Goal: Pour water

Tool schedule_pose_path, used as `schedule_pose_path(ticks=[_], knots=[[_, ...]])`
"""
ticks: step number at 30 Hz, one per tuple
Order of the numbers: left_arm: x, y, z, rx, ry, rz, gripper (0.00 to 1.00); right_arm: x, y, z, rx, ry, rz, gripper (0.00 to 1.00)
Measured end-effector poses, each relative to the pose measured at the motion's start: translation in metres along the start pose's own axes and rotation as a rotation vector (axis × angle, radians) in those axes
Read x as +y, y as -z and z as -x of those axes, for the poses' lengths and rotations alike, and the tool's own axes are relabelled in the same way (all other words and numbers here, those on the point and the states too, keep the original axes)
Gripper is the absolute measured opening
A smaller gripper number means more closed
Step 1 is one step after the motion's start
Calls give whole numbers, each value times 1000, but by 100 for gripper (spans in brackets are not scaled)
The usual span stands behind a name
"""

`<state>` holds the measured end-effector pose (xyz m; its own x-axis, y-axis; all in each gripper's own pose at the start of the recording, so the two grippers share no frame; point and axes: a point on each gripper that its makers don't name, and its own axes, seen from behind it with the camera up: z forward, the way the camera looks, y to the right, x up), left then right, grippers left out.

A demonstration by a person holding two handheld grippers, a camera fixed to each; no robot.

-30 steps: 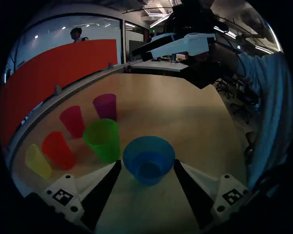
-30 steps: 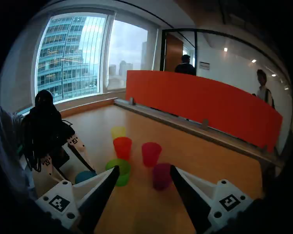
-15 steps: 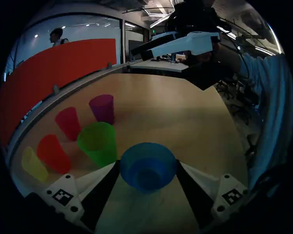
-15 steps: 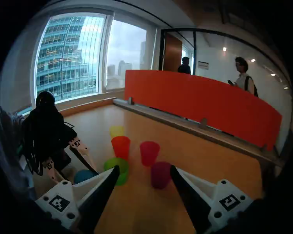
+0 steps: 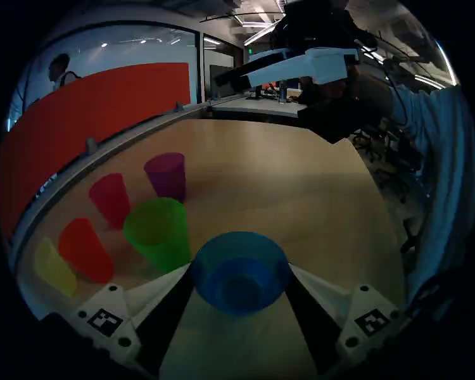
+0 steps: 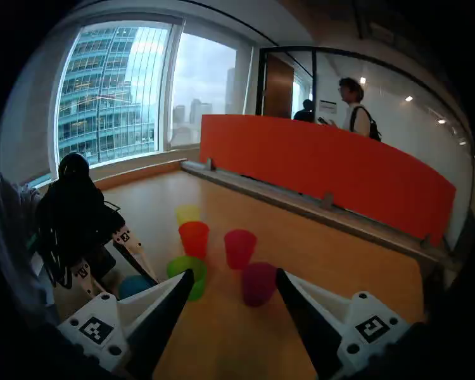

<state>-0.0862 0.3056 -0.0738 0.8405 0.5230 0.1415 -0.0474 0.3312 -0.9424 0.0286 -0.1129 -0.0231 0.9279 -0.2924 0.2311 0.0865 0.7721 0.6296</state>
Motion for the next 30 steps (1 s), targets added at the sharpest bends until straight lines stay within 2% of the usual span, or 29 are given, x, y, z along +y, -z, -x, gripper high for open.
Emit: schedule_pose_path(ticks=[9,15,24,30], knots=[[2,2,0,-3,2,11,89,0,1,-2,2,0,2,100],[3,8,-7,8,-6,9,89,1,0,-3,2,-1,5,100],[-11,31,-29,64,29,-29,89,-2,-1,-4,5,-1,3,100],[-27,52,-43,111,51,-80,89,-5,-3,-5,8,-3,-3,100]])
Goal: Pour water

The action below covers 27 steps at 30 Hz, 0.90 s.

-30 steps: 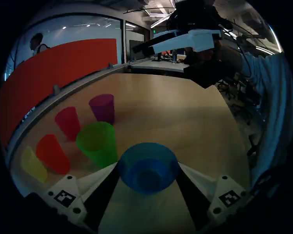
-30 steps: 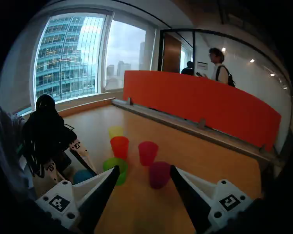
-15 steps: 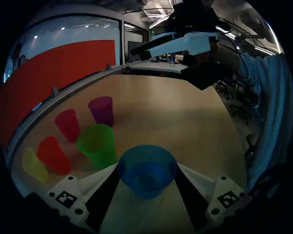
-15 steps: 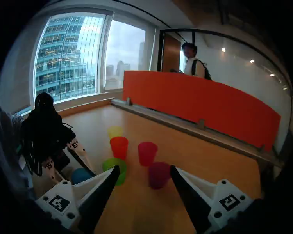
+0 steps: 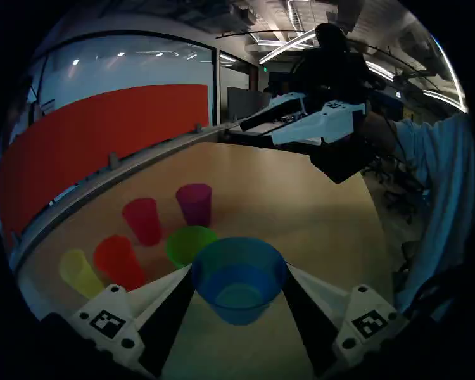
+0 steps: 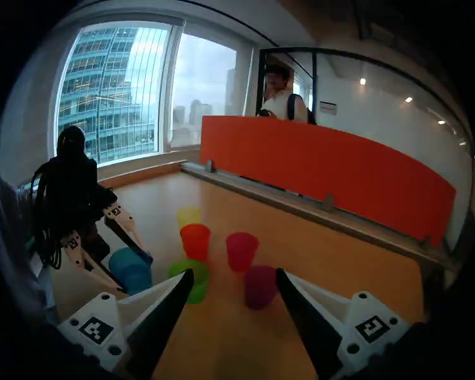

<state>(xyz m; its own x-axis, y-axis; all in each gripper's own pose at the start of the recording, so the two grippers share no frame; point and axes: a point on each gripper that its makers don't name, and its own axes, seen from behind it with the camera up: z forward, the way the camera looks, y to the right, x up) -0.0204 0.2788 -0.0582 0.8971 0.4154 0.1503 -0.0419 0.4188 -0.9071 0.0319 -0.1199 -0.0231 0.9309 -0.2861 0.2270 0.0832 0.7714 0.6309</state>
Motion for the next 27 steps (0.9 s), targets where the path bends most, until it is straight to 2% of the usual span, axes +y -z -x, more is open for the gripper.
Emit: schedule_pose_path(ticks=[17,27], knots=[[-50,52,-31,110,57,-140,89,-17,-18,5,-8,-14,-44,100],[-77,82,-46,172,72,-225,89,-28,-31,14,-24,-23,-78,100]])
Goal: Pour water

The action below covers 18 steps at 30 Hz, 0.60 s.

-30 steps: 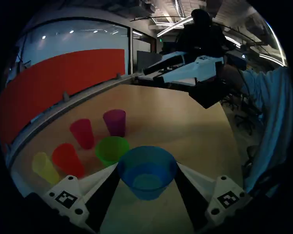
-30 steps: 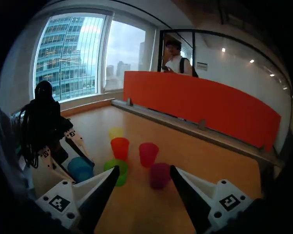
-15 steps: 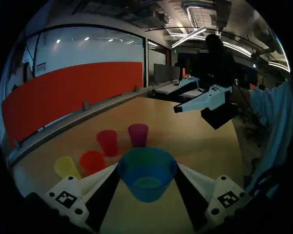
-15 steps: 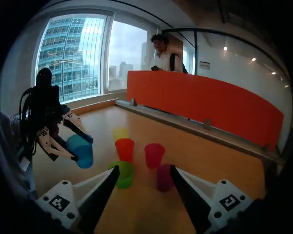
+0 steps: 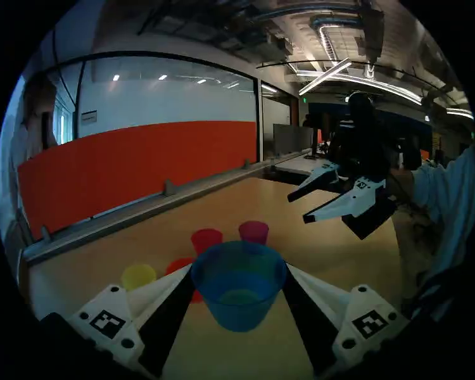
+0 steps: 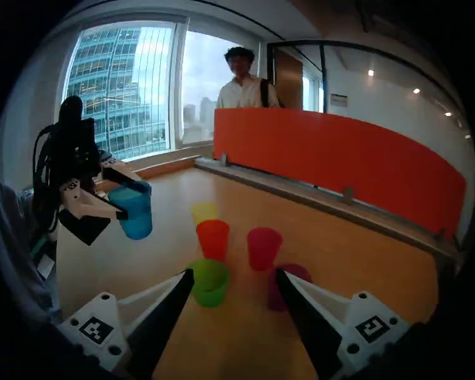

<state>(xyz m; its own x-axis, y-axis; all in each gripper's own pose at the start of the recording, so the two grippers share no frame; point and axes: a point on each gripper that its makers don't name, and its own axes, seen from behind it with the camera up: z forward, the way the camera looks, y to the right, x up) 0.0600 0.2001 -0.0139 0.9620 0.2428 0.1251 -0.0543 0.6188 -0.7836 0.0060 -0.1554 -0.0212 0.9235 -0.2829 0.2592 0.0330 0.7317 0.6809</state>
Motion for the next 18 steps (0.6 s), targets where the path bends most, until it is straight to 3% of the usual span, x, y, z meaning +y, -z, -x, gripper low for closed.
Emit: schedule_pose_path(ticks=[11,18], knots=[[-27,21,-22,64,13,-70,89,-10,-16,7,-17,-3,-34,100],[-34,31,-32,95,15,-91,89,-17,-27,17,-39,0,-55,100]])
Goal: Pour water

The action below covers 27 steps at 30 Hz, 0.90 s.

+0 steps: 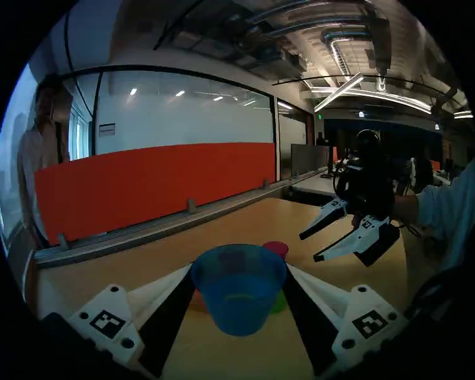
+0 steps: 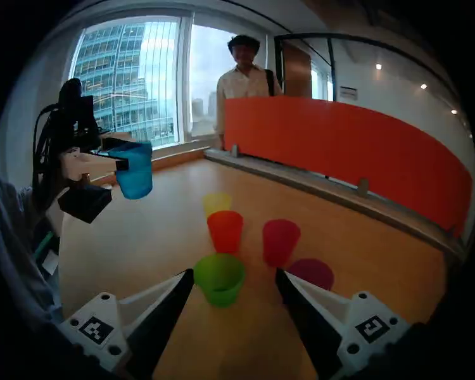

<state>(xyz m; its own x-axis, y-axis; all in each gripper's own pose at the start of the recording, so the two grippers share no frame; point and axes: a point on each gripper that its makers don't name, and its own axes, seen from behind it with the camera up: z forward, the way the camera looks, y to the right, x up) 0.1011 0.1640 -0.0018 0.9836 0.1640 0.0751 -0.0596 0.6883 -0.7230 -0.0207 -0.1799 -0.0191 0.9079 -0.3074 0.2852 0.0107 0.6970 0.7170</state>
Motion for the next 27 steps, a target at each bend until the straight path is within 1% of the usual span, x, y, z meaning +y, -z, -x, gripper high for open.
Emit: schedule_pose_path(ticks=[8,15,18,27], knots=[[-13,8,-12,32,-9,-37,89,-8,-16,17,-37,11,-25,100],[-22,16,-18,52,-7,-58,89,-16,-29,32,-70,17,-43,100],[-25,18,-19,53,-10,-66,89,-19,-36,39,-86,23,-47,100],[-28,23,-19,49,-19,-78,89,-18,-62,55,-125,34,-38,100]])
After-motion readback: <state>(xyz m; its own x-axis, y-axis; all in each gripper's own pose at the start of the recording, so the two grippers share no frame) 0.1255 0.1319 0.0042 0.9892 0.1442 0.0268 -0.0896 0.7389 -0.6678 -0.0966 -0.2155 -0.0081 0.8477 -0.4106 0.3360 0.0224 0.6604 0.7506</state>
